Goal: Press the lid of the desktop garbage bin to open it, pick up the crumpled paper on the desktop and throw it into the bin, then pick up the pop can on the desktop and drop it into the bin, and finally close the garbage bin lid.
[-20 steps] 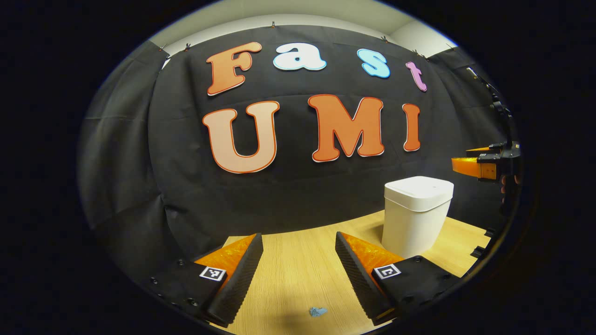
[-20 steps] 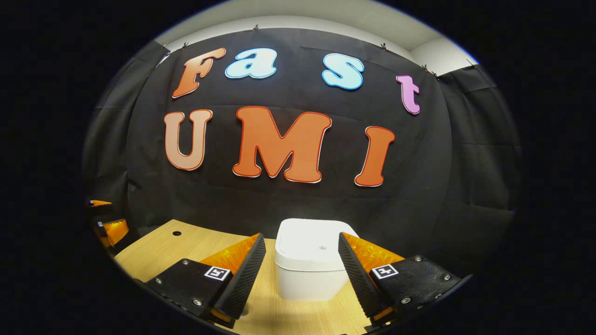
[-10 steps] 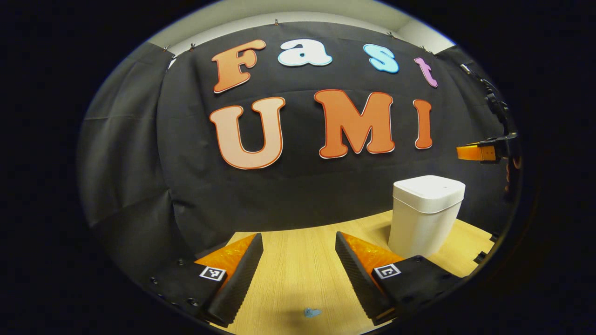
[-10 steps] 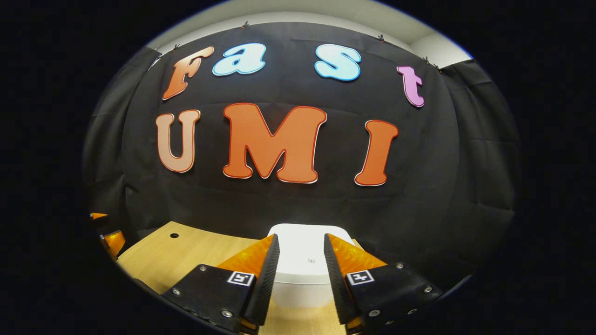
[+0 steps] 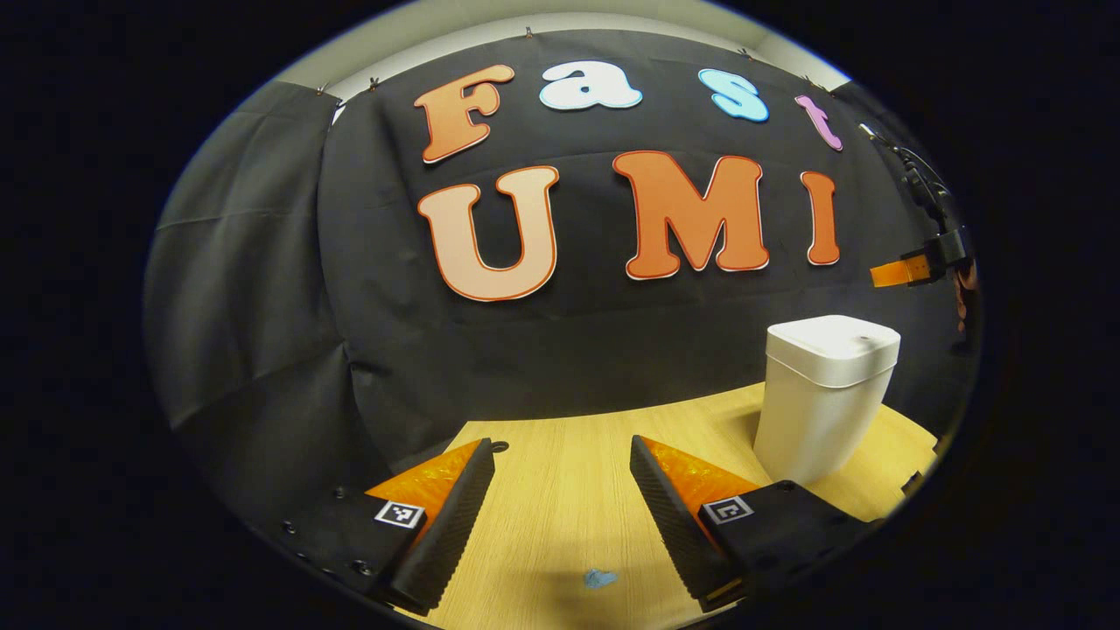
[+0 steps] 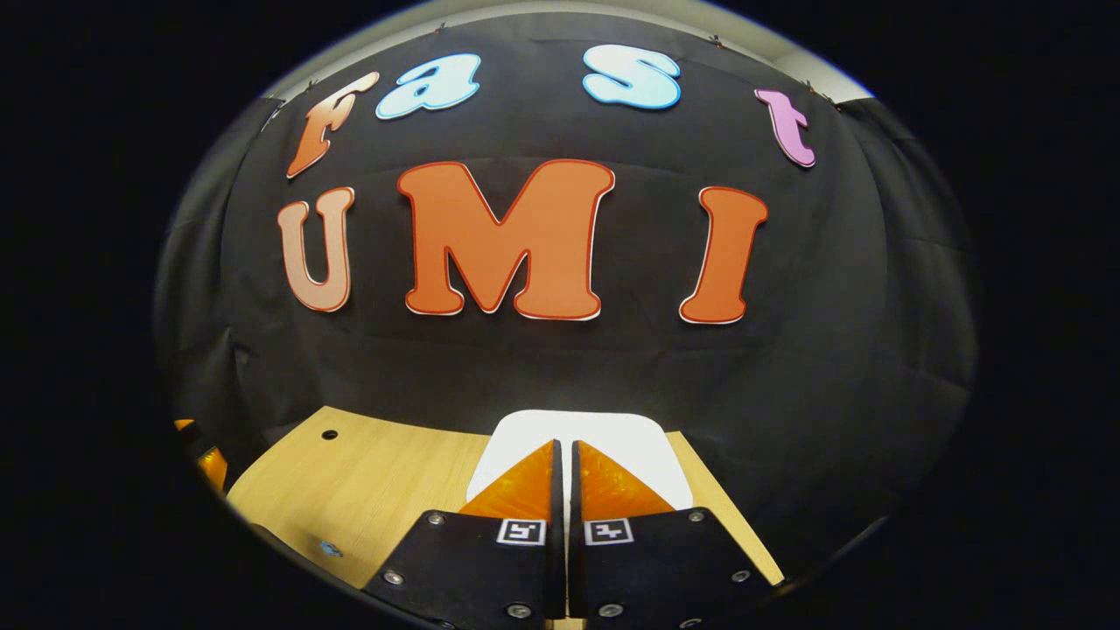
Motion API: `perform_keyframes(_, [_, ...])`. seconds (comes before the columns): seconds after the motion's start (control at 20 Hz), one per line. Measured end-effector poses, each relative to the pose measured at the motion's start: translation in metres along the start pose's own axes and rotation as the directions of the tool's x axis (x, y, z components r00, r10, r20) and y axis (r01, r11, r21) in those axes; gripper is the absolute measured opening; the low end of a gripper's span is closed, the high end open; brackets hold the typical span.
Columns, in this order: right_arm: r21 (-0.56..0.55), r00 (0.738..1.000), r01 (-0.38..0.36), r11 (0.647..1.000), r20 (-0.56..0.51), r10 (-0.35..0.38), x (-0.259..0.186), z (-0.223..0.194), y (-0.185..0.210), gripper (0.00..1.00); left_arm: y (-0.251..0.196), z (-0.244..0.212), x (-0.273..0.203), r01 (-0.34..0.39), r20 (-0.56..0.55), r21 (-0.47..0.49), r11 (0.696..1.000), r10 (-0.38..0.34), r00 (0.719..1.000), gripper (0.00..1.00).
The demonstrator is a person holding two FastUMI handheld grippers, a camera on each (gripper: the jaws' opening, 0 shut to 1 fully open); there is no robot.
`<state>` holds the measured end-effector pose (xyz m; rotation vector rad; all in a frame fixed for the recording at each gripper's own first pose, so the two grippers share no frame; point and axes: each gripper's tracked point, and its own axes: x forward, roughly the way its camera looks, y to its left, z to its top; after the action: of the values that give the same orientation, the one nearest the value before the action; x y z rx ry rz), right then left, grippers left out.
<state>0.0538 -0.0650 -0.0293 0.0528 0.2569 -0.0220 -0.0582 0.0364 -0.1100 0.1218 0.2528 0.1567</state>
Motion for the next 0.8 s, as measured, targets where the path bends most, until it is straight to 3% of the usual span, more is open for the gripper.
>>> perform_keyframes(0.45, [0.036,0.99,-0.009,0.999,-0.143,0.014,0.033,-0.033,-0.008,0.01,0.007,-0.016,-0.001,-0.058,-0.047,-0.005,0.998,0.058,0.997,0.99])
perform_keyframes(0.8, [0.018,0.976,-0.027,0.999,-0.218,0.03,0.044,-0.062,-0.011,0.01,-0.003,-0.02,-0.001,-0.063,-0.066,0.0,0.998,0.063,0.996,0.99])
